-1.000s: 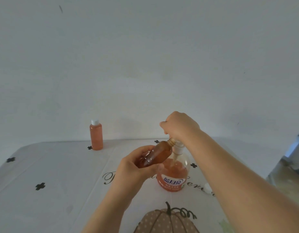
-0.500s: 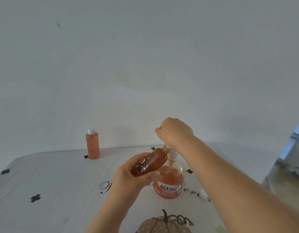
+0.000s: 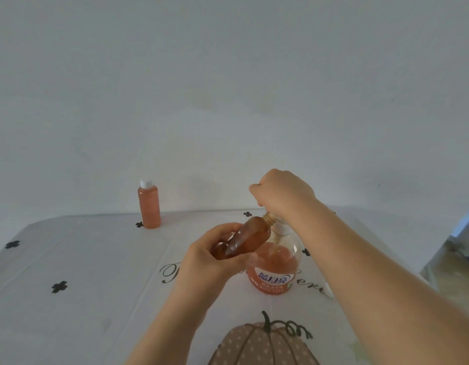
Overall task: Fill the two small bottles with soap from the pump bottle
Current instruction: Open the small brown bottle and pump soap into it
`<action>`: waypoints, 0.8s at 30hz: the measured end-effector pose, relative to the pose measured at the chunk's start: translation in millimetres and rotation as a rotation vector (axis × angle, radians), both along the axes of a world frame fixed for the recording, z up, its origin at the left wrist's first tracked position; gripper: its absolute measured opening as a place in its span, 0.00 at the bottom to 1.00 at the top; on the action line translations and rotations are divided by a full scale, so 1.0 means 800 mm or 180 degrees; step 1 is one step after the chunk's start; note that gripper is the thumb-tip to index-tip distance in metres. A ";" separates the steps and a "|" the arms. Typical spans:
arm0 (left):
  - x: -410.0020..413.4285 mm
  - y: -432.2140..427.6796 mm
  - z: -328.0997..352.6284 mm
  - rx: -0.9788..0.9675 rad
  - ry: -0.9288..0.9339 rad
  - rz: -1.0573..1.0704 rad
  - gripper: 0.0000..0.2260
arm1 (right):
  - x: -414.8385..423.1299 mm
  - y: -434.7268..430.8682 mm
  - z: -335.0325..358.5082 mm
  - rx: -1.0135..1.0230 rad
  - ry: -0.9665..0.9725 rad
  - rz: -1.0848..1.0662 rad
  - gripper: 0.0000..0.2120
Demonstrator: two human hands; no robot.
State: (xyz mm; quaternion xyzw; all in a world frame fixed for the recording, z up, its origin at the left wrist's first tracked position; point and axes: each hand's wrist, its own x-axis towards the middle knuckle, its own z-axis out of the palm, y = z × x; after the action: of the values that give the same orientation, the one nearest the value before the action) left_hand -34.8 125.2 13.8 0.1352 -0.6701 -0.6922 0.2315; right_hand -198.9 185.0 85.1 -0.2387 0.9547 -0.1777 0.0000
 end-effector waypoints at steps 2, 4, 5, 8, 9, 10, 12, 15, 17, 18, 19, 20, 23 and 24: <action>-0.001 -0.001 -0.001 0.0000 -0.0039 -0.0007 0.18 | -0.001 0.000 -0.003 0.0006 -0.0087 0.0006 0.12; 0.000 -0.001 -0.001 0.0006 -0.0043 -0.0025 0.18 | -0.001 0.001 -0.004 -0.0012 -0.0096 0.0018 0.12; 0.000 -0.001 -0.001 0.0011 -0.0047 -0.0030 0.18 | -0.001 0.001 -0.004 -0.0021 -0.0093 0.0013 0.12; 0.001 -0.001 -0.001 0.0023 -0.0035 -0.0015 0.18 | 0.000 0.002 -0.003 -0.0046 -0.0121 -0.0004 0.11; 0.001 0.000 0.000 0.0025 -0.0036 -0.0001 0.18 | 0.000 0.001 -0.002 -0.0060 -0.0132 -0.0009 0.11; 0.000 0.000 0.000 0.0032 -0.0032 0.0013 0.18 | 0.000 0.001 -0.002 -0.0084 -0.0144 -0.0015 0.11; 0.000 0.001 0.001 0.0048 -0.0017 0.0041 0.18 | -0.001 0.001 0.001 -0.0129 -0.0131 -0.0034 0.11; 0.001 0.002 0.002 0.0038 -0.0013 0.0056 0.18 | 0.000 0.001 0.006 -0.0103 -0.0084 -0.0060 0.11; 0.002 0.002 0.003 0.0026 -0.0007 0.0059 0.18 | 0.001 0.002 0.009 -0.0072 -0.0108 -0.0049 0.11; 0.003 0.002 0.004 0.0014 -0.0009 0.0064 0.18 | 0.000 0.003 0.011 -0.0071 -0.0127 -0.0035 0.11; 0.003 0.002 0.004 0.0005 -0.0009 0.0068 0.19 | 0.000 0.003 0.012 -0.0075 -0.0129 -0.0018 0.11; 0.003 0.002 0.004 0.0000 -0.0005 0.0076 0.19 | 0.000 0.003 0.014 -0.0066 -0.0112 -0.0004 0.11; 0.003 0.003 0.004 -0.0052 -0.0017 0.0114 0.19 | 0.001 0.003 0.016 0.0012 -0.0028 0.0001 0.11; 0.003 0.003 0.005 -0.0069 -0.0006 0.0131 0.19 | 0.002 0.003 0.017 0.0030 -0.0005 -0.0001 0.11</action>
State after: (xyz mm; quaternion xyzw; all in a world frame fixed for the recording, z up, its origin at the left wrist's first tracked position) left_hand -32.5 127.4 17.6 0.1472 -0.6749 -0.6798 0.2465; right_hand -197.3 187.1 98.7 -0.2384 0.9556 -0.1734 0.0018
